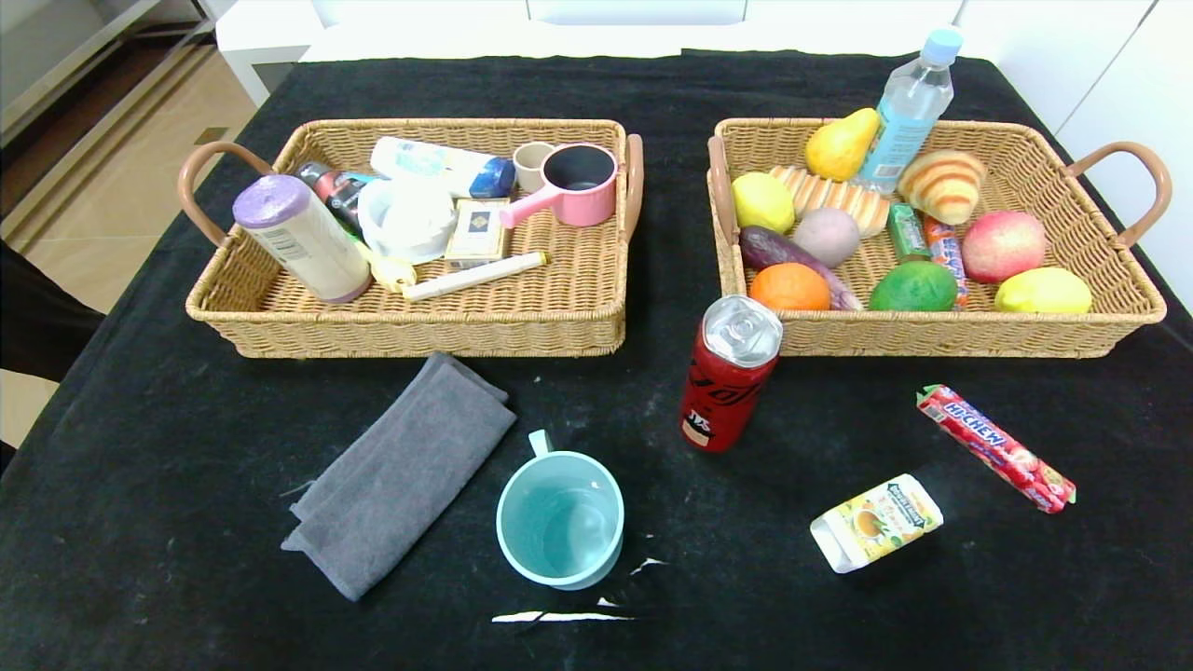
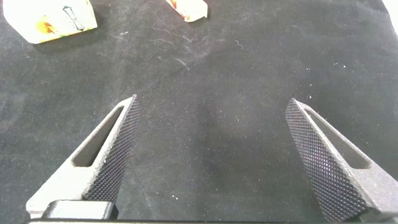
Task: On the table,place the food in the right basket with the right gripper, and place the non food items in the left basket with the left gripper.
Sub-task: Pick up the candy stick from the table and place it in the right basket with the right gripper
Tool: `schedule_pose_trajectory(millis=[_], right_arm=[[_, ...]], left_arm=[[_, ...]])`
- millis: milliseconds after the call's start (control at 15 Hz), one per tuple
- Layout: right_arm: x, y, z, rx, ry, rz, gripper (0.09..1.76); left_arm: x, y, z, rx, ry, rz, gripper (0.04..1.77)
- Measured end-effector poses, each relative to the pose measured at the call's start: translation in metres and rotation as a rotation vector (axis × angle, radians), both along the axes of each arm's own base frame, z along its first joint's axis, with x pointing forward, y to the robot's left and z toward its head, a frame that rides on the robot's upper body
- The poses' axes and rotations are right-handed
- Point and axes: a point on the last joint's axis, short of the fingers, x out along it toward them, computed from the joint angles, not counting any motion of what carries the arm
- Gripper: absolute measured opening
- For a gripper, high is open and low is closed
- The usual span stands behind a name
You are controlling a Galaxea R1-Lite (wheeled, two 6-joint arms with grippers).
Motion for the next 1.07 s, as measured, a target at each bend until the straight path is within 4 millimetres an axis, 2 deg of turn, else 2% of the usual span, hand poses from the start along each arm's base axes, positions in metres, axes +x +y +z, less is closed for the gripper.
schedule_pose_trajectory(millis=[333,467,533,800,933,1067], right_arm=[[0.0,0.0,0.0,0.004,-0.002,-0.004,1.71],[-0.003,0.0,0.014,0.03,-0.039,0.015,1.71],[-0.005,0.001,0.025,0.038,-0.049,0.035,1.71],[0.002,0.003,0.075,0.049,-0.03,0.143,1.71],[0.013,0.005,0.105,0.058,-0.005,0.264,1.71],[0.029,0.008,0.13,0.068,0.028,0.351,1.71]], left_arm=[[0.003,0.0,0.001,0.005,0.043,0.0,1.72],[0.001,0.0,0.002,0.02,0.018,-0.008,1.72],[-0.002,-0.001,0.01,0.009,-0.015,-0.023,1.72],[-0.013,-0.004,0.085,-0.056,-0.132,-0.215,1.72],[-0.003,-0.006,0.12,-0.064,-0.111,-0.344,1.72],[0.015,-0.007,0.148,-0.074,-0.057,-0.487,1.72]])
